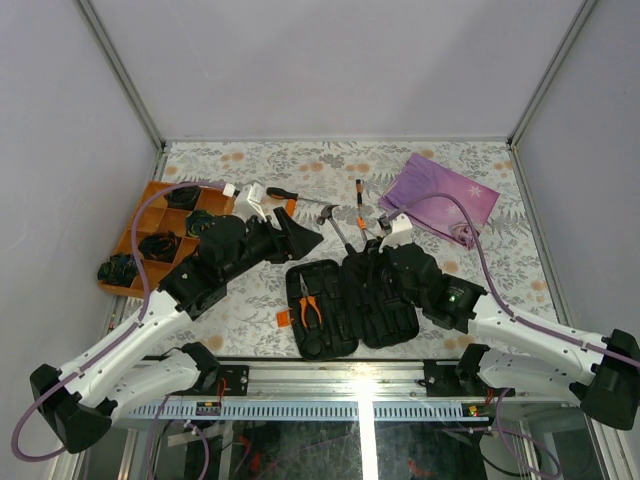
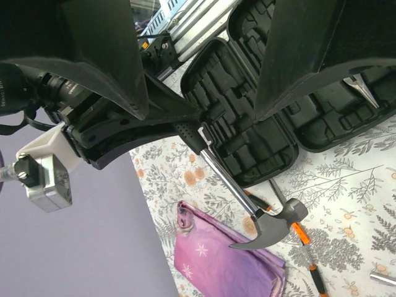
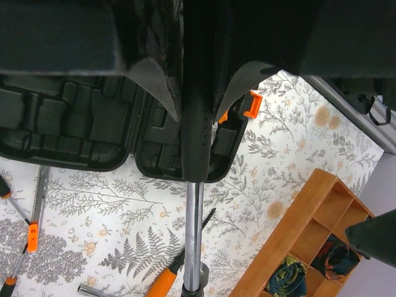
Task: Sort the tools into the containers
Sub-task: Place the hammer in the storage box.
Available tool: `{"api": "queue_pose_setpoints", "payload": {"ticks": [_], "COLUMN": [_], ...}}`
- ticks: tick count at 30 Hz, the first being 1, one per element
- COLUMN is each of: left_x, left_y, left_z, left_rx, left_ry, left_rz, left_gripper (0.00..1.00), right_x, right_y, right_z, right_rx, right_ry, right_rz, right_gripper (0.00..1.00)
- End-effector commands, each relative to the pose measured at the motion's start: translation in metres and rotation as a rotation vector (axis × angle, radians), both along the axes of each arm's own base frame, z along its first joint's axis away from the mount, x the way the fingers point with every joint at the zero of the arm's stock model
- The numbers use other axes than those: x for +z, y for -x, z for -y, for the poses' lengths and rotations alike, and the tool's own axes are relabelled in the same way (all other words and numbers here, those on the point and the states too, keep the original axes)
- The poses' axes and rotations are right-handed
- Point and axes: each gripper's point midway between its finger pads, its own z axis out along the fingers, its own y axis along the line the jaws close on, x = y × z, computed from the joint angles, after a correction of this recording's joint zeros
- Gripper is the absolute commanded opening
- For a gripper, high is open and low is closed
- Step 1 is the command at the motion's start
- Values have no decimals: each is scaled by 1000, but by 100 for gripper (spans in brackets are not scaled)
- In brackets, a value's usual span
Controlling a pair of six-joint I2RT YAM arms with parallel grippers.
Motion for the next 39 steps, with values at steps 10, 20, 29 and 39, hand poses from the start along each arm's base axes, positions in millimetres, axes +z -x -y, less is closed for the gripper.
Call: {"api": "queue_pose_setpoints", "payload": {"ticks": [10, 20, 29, 39], "left_x": [-3, -9, -44, -104], "left_y": [-2, -2, -14, -14], "left_z": [-11, -14, -29, -46], "left_rx": [31, 45, 123, 166], "left_ry": [-52, -51, -94, -158], "left_rz": [31, 28, -72, -195], "left_gripper": [72, 75, 74, 76], "right_x": [20, 29, 6, -3], "right_y": [-3, 9, 13, 11], "right_z": [2, -1, 9, 19], "right_rx": [-22, -29, -95, -144], "right_ry": [-226, -449, -517, -493], "right_rz": [-81, -150, -208, -212], "right_gripper": [0, 0, 0, 0]}}
